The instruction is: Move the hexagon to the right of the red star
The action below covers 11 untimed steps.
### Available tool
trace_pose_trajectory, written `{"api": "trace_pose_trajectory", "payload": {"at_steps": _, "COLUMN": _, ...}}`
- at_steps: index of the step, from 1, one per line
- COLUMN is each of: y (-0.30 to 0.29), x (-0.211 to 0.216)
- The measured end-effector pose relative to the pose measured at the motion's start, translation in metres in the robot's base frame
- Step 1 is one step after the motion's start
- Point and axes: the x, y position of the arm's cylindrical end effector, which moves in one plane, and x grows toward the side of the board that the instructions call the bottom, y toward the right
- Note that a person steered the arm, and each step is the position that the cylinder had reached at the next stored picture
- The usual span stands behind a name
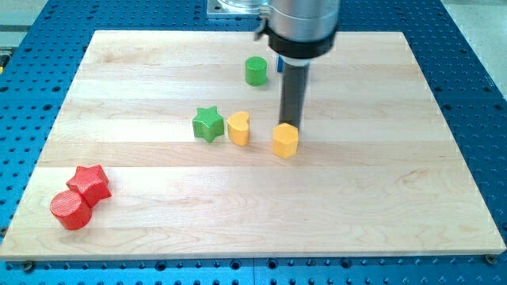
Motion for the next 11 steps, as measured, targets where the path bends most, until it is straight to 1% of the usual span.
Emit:
{"api": "trace_pose_trajectory", "payload": {"at_steps": 1, "y": -0.001, "x": 0.024}}
{"api": "trace_pose_trajectory", "payload": {"at_steps": 2, "y": 0.018, "x": 0.024}}
{"api": "trace_pose_trajectory", "payload": {"at_steps": 3, "y": 0.029, "x": 0.044}}
{"api": "trace_pose_trajectory", "payload": {"at_steps": 4, "y": -0.013, "x": 0.057}}
{"api": "trace_pose_trajectory", "payload": {"at_steps": 6, "y": -0.129, "x": 0.038}}
{"api": "trace_pose_trajectory", "payload": {"at_steps": 7, "y": -0.171, "x": 0.033}}
{"api": "trace_pose_trajectory", "payload": {"at_steps": 9, "y": -0.210, "x": 0.013}}
{"api": "trace_pose_trajectory", "payload": {"at_steps": 11, "y": -0.204, "x": 0.067}}
